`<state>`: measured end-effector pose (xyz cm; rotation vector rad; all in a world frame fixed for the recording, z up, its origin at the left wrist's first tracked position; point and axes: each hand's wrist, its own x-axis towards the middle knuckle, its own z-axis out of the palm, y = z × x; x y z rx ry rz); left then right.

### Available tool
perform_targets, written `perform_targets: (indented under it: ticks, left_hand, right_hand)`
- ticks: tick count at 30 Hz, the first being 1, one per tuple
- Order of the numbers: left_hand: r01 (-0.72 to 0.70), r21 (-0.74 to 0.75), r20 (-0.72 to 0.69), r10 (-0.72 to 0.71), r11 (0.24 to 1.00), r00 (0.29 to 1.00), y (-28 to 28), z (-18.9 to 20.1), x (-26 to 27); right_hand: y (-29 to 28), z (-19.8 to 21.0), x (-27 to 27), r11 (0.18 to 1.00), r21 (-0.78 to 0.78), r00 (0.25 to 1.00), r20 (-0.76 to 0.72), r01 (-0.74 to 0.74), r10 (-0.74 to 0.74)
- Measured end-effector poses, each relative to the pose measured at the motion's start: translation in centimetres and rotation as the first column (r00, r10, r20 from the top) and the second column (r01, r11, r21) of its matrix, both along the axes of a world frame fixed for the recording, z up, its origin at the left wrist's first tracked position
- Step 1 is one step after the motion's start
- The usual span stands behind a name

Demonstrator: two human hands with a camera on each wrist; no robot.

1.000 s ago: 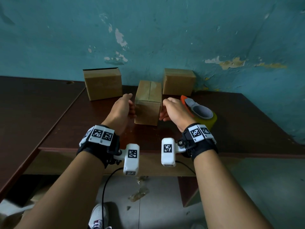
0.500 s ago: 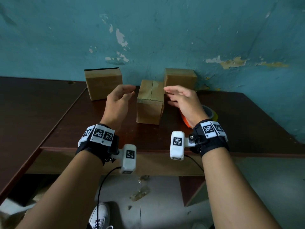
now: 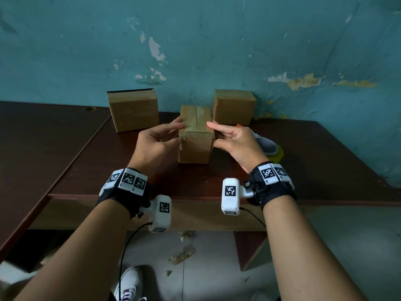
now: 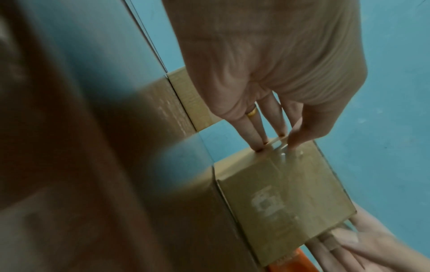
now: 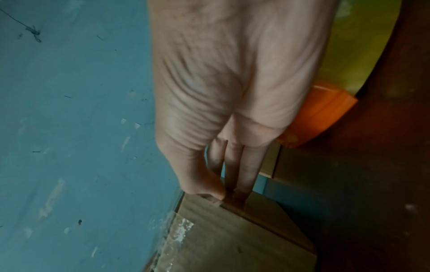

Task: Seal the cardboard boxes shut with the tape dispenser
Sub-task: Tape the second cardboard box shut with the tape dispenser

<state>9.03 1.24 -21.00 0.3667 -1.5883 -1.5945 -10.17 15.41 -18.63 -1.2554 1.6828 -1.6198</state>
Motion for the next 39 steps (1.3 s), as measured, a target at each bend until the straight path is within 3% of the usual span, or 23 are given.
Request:
perform_targets:
  ticks: [9,22,29,39]
  left_hand:
    - [-0.073,-0.094,0.004,0.074,0.993,0.997,0.2,-0.8,-0.37]
    - [-0.103,-0.091,-0.026,0.101,0.99,0.995,0.49,-0.92,-0.53]
    - [-0.05,-0.097,-0.021,0.048,0.994,0.999,0.27,-0.89,-0.19]
    - [-0.054,-0.114,-0.047,0.049,0.992,0.998,0.54,-1.15,-0.51]
  right_hand:
    - [0.1,-0.17,0.0,1.0,-0.008,1.0,-0.023,-0.007,0.006]
    - [-0.13,-0.44,0.79,0.997,-0.052,0.99,-0.131,0.05,-0.056]
    - [-0.17,-0.82,0.29,1.0,-0.031,0.996,-0.09,0.0,-0.002]
    - [-0.32,-0.84,0.92,0.996,-0.064,0.98,-0.186,0.062,-0.073]
